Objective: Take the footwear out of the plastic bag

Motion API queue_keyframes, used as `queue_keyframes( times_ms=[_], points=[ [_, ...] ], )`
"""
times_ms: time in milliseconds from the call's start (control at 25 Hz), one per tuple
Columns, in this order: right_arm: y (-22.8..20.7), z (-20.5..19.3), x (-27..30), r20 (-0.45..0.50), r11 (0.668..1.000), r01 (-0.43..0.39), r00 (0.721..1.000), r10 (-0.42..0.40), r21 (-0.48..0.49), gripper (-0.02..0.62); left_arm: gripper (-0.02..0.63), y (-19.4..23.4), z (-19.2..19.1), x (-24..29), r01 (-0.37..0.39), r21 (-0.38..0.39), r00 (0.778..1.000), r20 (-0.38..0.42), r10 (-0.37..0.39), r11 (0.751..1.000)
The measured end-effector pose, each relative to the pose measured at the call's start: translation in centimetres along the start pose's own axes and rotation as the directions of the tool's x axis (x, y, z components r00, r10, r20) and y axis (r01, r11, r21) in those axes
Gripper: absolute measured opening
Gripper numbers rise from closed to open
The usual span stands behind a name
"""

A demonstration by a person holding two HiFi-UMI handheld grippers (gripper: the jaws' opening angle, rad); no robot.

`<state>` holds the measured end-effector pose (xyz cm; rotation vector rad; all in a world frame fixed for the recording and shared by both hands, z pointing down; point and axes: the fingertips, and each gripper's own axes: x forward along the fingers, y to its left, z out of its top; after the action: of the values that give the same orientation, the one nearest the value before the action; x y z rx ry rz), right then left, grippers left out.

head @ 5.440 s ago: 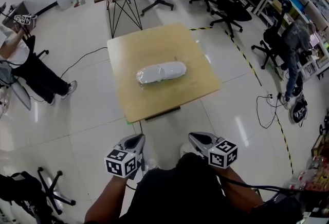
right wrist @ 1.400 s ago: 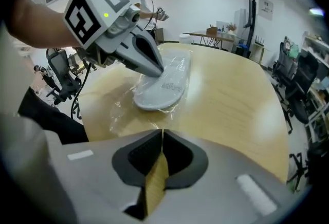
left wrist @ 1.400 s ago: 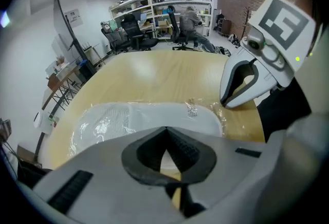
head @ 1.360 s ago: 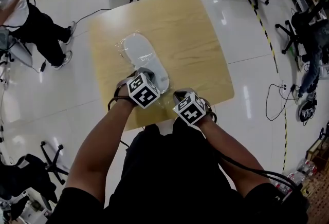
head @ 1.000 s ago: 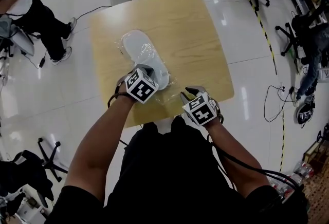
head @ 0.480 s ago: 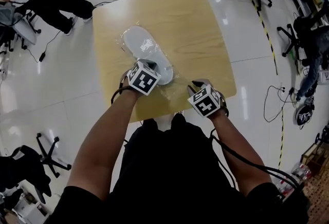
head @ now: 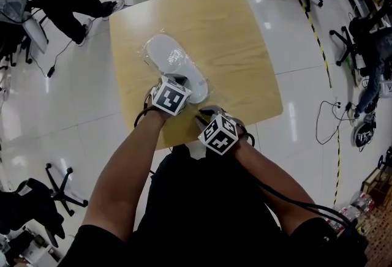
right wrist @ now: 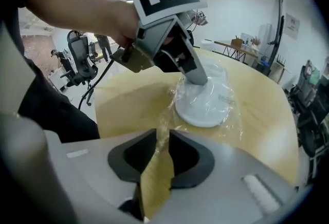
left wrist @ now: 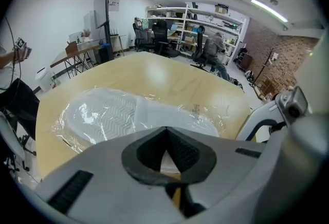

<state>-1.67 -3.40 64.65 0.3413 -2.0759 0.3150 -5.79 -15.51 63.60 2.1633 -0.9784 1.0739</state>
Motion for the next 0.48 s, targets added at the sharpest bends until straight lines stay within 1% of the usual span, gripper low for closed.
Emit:
queue_keyframes(
  times_ms=[40, 80, 120, 320, 360, 400, 480],
  points=[
    [-0.1, -0.2, -0.1, -0.004, 1.000, 0.006, 1.000, -0.006, 0.000, 0.071, 0.006, -0.1, 0.0, 0.1, 0.004, 0.000, 1.000, 0.002, -0.004, 1.000],
    [-0.3, -0.5, -0.2, -0.011, 1.000, 0.014, 1.000, -0.014, -0.002, 0.028, 0.006, -0.1, 0.0, 0.1, 0.005, 0.003, 1.000, 0.003, -0.005, 1.000],
    [-0.7, -0.9, -0.5, -0.019, 1.000, 0.023, 1.000, -0.023, -0.004, 0.012, 0.008, -0.2, 0.0, 0.0, 0.007, 0.008, 1.000, 0.004, -0.007, 1.000],
    [-2.9, -3.0, -2.2, -0.066, 0.999, 0.047, 0.997, -0.046, 0.025, 0.009, 0.008, -1.4, -1.1, -1.0, 0.026, 0.020, 1.000, -0.012, -0.026, 0.999],
    [-3.3, -3.5, -2.4, -0.082, 0.999, 0.047, 0.996, -0.045, 0.024, 0.018, 0.008, -1.7, -1.6, -1.2, 0.022, 0.024, 1.000, -0.014, -0.022, 0.999],
    [-3.7, -4.1, -2.8, -0.097, 0.999, 0.044, 0.994, -0.042, 0.018, 0.048, 0.008, -2.0, -2.1, -1.5, 0.016, 0.027, 1.000, -0.016, -0.016, 1.000],
    [-4.4, -5.1, -4.0, -0.111, 1.000, 0.028, 0.993, -0.027, 0.011, 0.140, 0.008, -2.8, -2.7, -2.3, 0.015, 0.025, 1.000, -0.010, -0.015, 1.000]
  ],
)
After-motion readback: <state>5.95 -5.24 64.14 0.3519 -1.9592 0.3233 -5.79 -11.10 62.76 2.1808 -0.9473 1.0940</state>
